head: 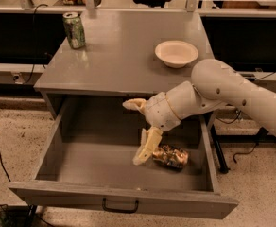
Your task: Place orange can into top drawer
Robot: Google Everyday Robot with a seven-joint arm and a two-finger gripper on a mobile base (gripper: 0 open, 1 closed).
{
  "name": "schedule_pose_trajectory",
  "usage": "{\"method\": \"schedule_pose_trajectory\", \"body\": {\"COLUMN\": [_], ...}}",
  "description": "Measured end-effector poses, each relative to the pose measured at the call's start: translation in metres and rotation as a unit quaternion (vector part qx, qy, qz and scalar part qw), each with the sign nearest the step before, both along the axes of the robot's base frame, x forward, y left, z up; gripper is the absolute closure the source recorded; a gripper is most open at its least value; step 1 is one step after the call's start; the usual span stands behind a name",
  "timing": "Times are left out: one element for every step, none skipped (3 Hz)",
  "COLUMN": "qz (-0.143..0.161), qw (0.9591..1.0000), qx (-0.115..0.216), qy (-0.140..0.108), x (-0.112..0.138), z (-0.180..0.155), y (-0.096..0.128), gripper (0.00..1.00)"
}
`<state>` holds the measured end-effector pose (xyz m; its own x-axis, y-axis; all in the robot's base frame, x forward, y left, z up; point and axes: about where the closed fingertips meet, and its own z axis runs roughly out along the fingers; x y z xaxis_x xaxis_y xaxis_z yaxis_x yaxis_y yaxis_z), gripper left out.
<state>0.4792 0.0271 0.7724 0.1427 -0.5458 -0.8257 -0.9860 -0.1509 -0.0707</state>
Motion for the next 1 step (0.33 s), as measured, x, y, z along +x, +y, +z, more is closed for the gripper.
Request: {"method": "schedule_pose_trajectory", "body": {"qz": [0.0], "qw": [1.0], "qx": [0.0], "qy": [0.0], "x": [0.0], "z": [0.0], "y": [0.0], "gripper": [0.0]}}
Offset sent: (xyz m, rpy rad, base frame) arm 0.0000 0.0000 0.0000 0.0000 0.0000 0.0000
